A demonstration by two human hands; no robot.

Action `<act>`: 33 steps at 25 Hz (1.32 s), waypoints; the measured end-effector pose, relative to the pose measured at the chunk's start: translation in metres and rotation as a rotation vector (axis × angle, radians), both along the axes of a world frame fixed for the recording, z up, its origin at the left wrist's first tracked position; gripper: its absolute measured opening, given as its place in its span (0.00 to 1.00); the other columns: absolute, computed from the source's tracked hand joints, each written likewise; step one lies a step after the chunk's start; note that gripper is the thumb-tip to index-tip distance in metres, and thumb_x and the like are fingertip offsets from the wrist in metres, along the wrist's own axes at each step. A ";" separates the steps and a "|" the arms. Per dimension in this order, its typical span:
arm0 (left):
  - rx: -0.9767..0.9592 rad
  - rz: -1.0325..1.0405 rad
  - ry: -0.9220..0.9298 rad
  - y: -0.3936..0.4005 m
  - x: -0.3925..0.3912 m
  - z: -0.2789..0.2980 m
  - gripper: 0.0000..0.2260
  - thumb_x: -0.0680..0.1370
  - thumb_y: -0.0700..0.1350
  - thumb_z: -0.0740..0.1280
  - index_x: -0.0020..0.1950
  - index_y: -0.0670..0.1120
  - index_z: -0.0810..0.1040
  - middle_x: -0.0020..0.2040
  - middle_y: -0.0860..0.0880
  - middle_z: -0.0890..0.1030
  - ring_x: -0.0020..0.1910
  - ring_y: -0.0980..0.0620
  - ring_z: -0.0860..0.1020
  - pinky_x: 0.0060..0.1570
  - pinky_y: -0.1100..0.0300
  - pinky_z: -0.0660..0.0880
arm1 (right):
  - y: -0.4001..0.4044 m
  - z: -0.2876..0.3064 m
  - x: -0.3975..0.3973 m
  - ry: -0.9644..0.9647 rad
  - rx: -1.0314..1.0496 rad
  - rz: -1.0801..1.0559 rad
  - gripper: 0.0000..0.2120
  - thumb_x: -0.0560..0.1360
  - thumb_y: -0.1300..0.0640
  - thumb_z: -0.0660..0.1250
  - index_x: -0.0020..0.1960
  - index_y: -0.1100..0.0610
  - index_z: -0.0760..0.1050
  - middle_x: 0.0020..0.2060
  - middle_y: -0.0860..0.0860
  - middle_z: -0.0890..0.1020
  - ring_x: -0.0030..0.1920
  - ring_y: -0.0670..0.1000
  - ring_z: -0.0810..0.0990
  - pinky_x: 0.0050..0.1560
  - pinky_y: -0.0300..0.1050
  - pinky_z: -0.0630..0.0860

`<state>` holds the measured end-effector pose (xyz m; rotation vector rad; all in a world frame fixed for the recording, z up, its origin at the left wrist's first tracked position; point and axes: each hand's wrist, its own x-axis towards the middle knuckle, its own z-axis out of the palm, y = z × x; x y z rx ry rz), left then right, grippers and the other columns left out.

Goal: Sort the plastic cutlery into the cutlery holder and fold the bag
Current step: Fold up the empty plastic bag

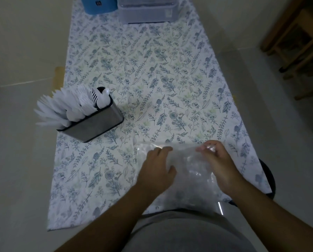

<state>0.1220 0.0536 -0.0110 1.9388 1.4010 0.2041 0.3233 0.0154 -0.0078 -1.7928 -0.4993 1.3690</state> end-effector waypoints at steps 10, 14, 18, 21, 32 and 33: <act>-0.172 -0.162 0.162 -0.024 0.102 0.020 0.41 0.74 0.57 0.67 0.81 0.58 0.47 0.80 0.51 0.54 0.76 0.46 0.55 0.71 0.46 0.59 | -0.057 0.021 0.045 -0.022 -0.051 -0.106 0.20 0.77 0.69 0.62 0.57 0.50 0.84 0.50 0.47 0.87 0.45 0.43 0.85 0.40 0.38 0.80; -0.080 -0.440 0.063 -0.034 0.195 0.015 0.38 0.76 0.56 0.66 0.81 0.58 0.48 0.71 0.48 0.65 0.69 0.46 0.63 0.67 0.49 0.67 | -0.110 0.034 0.106 -0.154 -0.045 -0.257 0.20 0.81 0.66 0.62 0.68 0.50 0.79 0.61 0.47 0.82 0.54 0.45 0.84 0.50 0.48 0.85; -0.314 -0.746 -0.227 -0.065 0.304 -0.001 0.36 0.79 0.53 0.66 0.82 0.57 0.50 0.76 0.53 0.67 0.73 0.54 0.67 0.71 0.56 0.68 | -0.174 0.048 0.165 -0.333 -0.038 -0.402 0.24 0.78 0.73 0.62 0.67 0.51 0.77 0.52 0.43 0.80 0.37 0.28 0.77 0.39 0.21 0.72; -0.457 -0.871 -0.186 -0.087 0.373 -0.026 0.31 0.82 0.44 0.64 0.82 0.52 0.53 0.76 0.52 0.68 0.73 0.56 0.68 0.68 0.67 0.66 | -0.205 0.018 0.205 -0.421 -0.100 -0.528 0.27 0.76 0.75 0.60 0.63 0.49 0.80 0.53 0.40 0.79 0.39 0.28 0.78 0.42 0.19 0.70; -0.340 -1.140 0.836 -0.058 0.482 -0.224 0.23 0.84 0.44 0.60 0.78 0.39 0.61 0.76 0.38 0.66 0.74 0.41 0.67 0.70 0.53 0.65 | -0.178 -0.298 0.278 -0.272 -0.481 -0.217 0.28 0.81 0.60 0.63 0.79 0.60 0.61 0.70 0.62 0.73 0.71 0.63 0.71 0.72 0.53 0.66; -0.352 -1.181 0.908 -0.057 0.483 -0.237 0.24 0.84 0.45 0.61 0.78 0.39 0.61 0.76 0.38 0.66 0.74 0.41 0.66 0.71 0.52 0.65 | -0.177 -0.318 0.279 -0.288 -0.534 -0.145 0.30 0.80 0.57 0.63 0.79 0.59 0.59 0.70 0.62 0.72 0.70 0.64 0.71 0.72 0.55 0.67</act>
